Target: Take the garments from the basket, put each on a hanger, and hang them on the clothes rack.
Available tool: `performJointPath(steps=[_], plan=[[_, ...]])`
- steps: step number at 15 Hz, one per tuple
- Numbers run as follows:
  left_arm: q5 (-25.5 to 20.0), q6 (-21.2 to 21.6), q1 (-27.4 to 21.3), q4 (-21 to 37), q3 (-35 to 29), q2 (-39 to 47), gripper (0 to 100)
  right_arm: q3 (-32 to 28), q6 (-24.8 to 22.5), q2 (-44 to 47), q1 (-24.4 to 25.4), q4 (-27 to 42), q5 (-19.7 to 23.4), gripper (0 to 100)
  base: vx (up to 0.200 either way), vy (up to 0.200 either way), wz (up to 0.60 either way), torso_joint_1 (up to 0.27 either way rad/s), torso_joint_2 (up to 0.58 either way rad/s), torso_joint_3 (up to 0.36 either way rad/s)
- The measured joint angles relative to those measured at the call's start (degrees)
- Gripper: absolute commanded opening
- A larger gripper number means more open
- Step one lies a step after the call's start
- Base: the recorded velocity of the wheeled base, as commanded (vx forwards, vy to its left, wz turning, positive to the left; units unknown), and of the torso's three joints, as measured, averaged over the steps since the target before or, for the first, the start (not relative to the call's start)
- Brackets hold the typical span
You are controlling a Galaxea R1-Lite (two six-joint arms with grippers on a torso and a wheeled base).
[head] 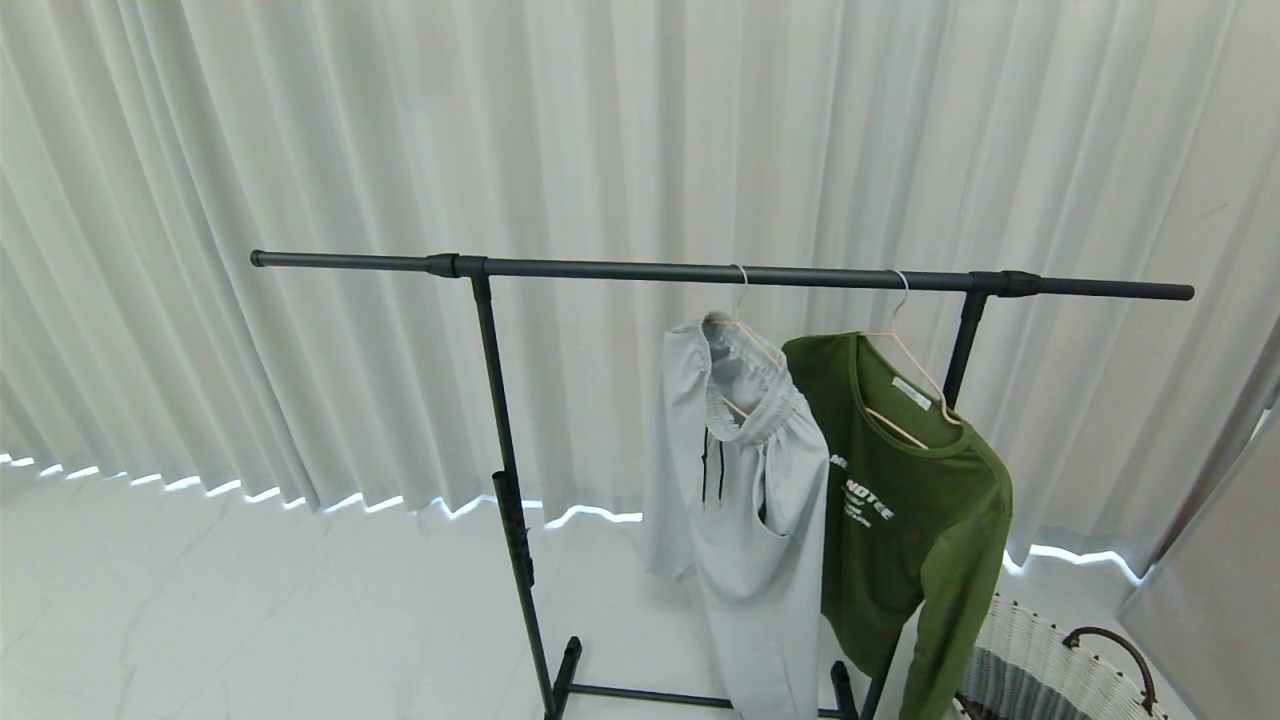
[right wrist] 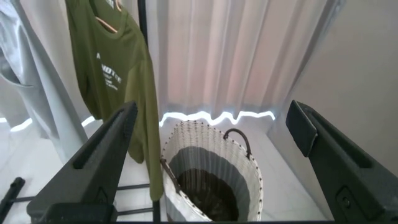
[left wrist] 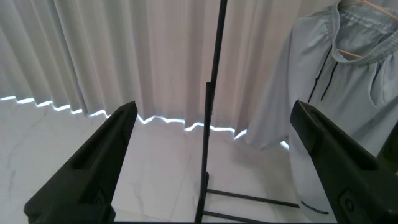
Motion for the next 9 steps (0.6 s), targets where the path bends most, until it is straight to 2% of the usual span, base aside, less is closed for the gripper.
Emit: performJointPath(steps=[3,7,9], plan=[[0.1,-0.5,0.0,0.0,0.0,0.0,100,0.3,0.6,0.0,0.0,-0.5,0.2,100,0.0,0.0,0.0,0.0,0.0,0.0],[0.1,-0.5,0.0,0.0,0.0,0.0,100,1.4,1.0,0.0,0.0,-2.4,9.1,100,0.0,0.0,0.0,0.0,0.0,0.0],[0.1,-0.5,0.0,0.0,0.0,0.0,100,1.8,1.1,0.0,0.0,-2.3,9.8,100,0.0,0.0,0.0,0.0,0.0,0.0]])
